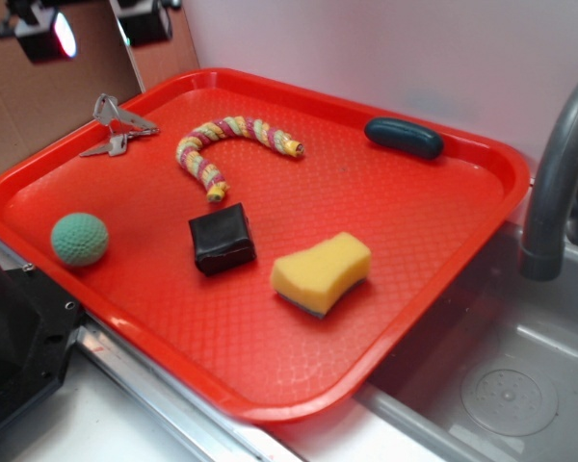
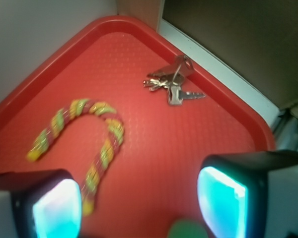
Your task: Grab the silver keys.
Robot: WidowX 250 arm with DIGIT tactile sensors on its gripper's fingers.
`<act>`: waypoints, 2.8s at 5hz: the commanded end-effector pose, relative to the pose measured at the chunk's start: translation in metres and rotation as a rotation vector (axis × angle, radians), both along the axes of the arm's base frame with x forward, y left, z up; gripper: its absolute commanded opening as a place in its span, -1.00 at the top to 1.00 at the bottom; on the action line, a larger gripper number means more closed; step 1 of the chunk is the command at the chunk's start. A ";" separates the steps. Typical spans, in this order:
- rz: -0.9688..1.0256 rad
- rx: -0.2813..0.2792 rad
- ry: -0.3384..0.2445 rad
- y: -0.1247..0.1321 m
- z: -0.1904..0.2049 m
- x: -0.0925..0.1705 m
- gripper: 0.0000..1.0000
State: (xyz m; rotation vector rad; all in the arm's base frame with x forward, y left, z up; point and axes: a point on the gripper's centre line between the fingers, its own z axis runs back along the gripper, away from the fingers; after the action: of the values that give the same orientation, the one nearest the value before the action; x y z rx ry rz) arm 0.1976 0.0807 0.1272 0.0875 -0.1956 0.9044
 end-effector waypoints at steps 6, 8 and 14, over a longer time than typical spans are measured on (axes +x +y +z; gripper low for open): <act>0.342 -0.040 0.008 0.079 -0.068 0.039 -1.00; 0.358 -0.048 0.013 0.087 -0.070 0.055 -1.00; 0.302 0.038 0.074 0.092 -0.103 0.055 1.00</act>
State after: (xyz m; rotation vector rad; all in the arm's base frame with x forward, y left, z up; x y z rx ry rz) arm 0.2572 0.1699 0.0165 0.1953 -0.1035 1.1964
